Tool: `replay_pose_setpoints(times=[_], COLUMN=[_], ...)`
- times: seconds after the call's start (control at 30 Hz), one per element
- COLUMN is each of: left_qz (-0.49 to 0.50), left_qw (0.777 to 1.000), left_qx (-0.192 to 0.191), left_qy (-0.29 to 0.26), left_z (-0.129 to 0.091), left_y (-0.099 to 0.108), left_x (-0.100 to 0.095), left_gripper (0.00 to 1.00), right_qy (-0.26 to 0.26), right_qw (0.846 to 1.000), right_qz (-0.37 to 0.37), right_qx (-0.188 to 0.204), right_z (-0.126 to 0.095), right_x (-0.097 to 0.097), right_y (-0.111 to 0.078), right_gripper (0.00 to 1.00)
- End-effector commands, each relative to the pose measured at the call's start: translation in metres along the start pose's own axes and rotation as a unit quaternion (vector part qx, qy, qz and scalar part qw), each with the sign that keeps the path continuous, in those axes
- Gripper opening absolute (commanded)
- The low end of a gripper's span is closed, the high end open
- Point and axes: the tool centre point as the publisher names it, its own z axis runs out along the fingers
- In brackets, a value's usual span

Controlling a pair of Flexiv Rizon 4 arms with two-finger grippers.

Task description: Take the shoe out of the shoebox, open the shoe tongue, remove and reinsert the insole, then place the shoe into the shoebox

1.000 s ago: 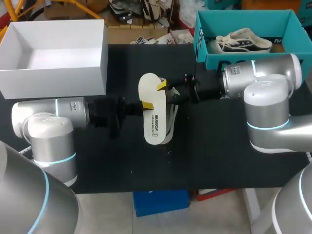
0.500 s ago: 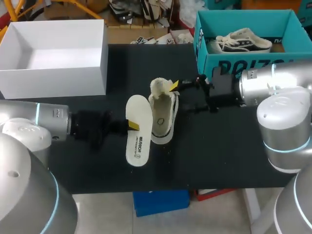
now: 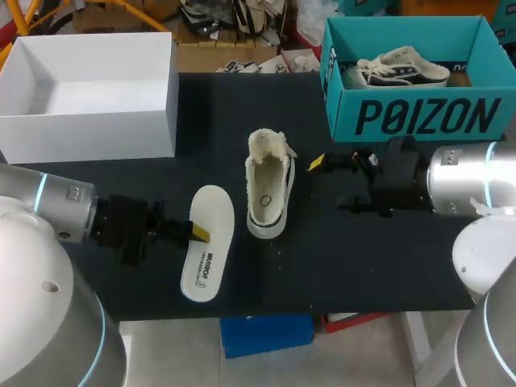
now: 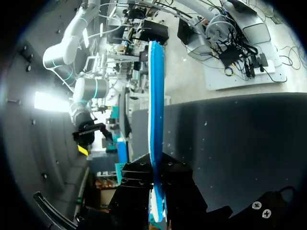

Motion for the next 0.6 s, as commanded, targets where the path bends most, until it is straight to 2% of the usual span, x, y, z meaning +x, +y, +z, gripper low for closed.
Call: replay_pose_setpoints(times=[0.03,0.23,0.47,0.6], left_qz=[-0.003,0.007,-0.028,-0.045], left_qw=[1.0,0.999,0.993,0.988], left_qx=[0.015,0.041,0.117,0.143], left_qy=[0.004,0.007,0.012,0.046], left_z=[-0.007,-0.001,0.01,0.019], left_y=[-0.006,-0.006,-0.001,0.001], left_x=[-0.006,-0.023,-0.046,-0.048], left_gripper=[0.0,0.0,0.0,0.0], right_qy=[-0.003,-0.003,-0.003,-0.003], right_qw=[1.0,1.0,1.0,1.0], right_qz=[0.0,0.0,0.0,0.0], right_qx=[-0.025,-0.025,-0.025,-0.025], right_z=[-0.025,-0.025,-0.025,-0.025], right_x=[-0.001,-0.001,-0.001,-0.001], right_y=[-0.007,-0.007,-0.007,-0.007], right_gripper=[1.0,1.0,1.0,1.0])
